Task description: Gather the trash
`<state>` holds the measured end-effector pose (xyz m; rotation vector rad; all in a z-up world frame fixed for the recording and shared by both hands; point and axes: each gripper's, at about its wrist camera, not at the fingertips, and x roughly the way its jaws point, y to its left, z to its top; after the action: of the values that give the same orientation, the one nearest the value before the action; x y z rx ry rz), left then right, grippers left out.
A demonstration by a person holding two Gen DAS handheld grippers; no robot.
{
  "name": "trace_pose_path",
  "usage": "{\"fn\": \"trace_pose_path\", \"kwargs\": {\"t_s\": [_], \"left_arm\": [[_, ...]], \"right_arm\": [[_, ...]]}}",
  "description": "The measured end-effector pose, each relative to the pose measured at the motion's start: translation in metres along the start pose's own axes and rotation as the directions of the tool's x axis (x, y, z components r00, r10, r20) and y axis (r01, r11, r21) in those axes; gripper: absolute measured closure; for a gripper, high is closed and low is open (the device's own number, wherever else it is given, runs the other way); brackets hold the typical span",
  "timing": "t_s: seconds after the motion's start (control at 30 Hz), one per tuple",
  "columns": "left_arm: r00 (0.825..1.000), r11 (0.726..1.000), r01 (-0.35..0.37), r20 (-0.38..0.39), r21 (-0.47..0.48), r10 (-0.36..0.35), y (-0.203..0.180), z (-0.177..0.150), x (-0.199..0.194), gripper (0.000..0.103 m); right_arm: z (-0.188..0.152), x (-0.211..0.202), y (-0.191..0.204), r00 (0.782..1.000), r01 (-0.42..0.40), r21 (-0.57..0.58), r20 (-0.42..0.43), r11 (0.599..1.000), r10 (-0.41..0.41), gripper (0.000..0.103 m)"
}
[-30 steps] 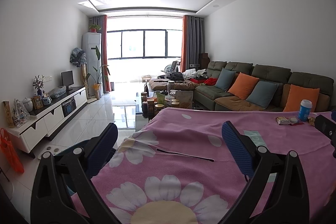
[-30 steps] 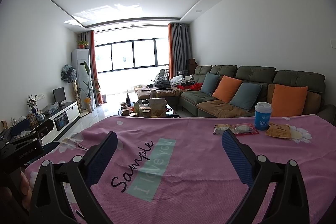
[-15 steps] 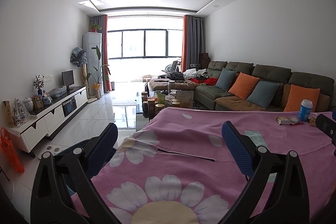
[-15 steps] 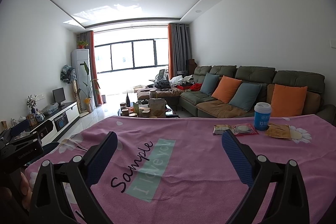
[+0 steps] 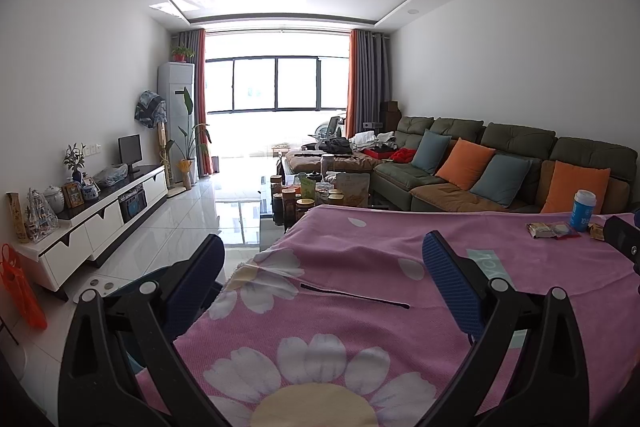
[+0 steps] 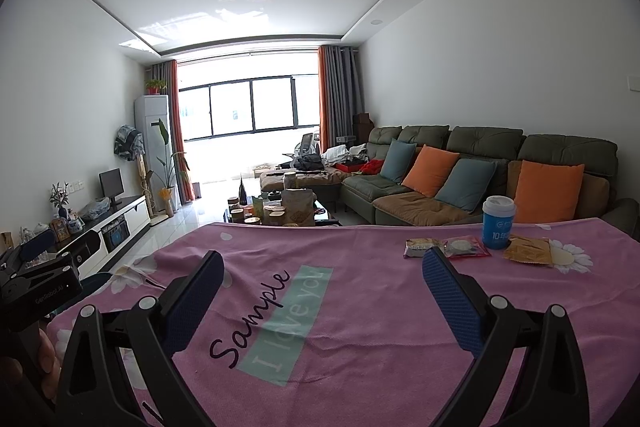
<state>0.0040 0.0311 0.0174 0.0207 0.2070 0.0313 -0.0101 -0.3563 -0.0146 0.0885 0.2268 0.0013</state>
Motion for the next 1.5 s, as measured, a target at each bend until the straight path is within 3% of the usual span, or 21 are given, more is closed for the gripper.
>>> {"fn": "trace_pose_path", "kwargs": {"t_s": [1.5], "left_arm": [[1.000, 1.000, 0.003, -0.008, 0.000, -0.003, -0.0003, 0.0000, 0.0023, 0.006]], "right_arm": [[0.0012, -0.0037, 0.0003, 1.000, 0.007, 0.004, 0.003, 1.000, -0.007, 0.007]]}}
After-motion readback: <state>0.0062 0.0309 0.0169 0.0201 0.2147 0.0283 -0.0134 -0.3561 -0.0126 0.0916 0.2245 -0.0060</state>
